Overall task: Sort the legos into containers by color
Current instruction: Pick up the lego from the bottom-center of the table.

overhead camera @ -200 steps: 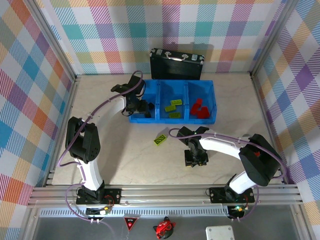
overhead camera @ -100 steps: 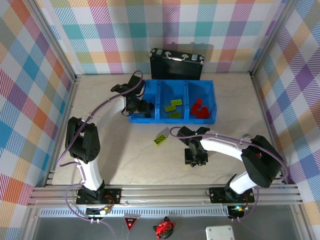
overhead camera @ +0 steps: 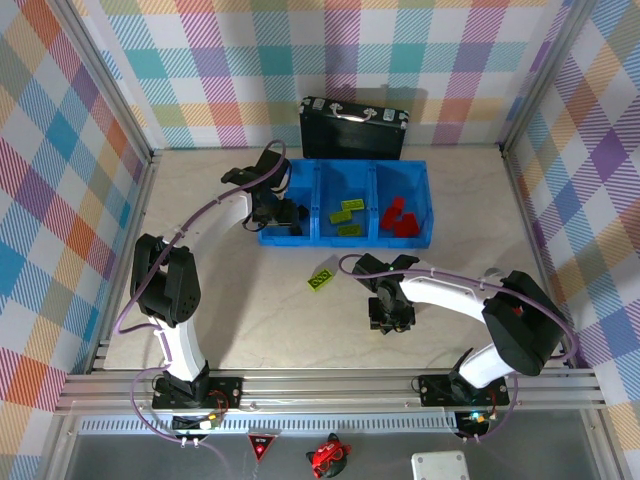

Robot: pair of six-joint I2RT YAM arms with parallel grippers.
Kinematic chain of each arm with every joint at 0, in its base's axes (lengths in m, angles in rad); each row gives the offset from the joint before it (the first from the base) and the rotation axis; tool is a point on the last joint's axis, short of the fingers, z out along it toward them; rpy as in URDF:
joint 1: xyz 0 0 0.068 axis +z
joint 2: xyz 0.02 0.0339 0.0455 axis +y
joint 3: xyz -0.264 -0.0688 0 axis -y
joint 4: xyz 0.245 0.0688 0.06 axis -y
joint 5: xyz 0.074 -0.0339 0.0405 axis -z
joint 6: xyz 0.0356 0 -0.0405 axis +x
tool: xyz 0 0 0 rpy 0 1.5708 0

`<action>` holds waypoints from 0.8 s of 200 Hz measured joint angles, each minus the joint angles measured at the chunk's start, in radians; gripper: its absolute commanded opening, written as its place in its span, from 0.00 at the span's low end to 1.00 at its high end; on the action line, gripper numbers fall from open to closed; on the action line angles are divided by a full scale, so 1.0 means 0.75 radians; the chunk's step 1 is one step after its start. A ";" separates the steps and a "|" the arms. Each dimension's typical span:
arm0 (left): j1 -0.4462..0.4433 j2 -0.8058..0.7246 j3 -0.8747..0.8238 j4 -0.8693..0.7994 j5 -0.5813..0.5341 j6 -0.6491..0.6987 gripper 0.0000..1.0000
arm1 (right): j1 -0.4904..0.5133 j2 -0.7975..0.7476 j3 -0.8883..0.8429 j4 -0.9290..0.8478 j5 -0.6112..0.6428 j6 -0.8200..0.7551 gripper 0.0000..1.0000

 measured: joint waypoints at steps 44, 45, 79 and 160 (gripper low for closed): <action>0.000 -0.004 0.000 -0.011 -0.006 0.000 0.45 | 0.002 -0.004 0.003 -0.001 0.001 -0.001 0.38; 0.000 -0.004 0.000 -0.012 -0.006 0.001 0.45 | 0.003 -0.004 0.003 -0.002 0.000 -0.001 0.38; 0.008 -0.054 -0.010 -0.028 -0.020 0.000 0.46 | 0.010 -0.002 0.055 -0.019 0.000 -0.011 0.38; 0.168 -0.372 -0.268 -0.040 -0.054 0.009 0.47 | 0.044 0.206 0.404 -0.072 -0.001 -0.116 0.38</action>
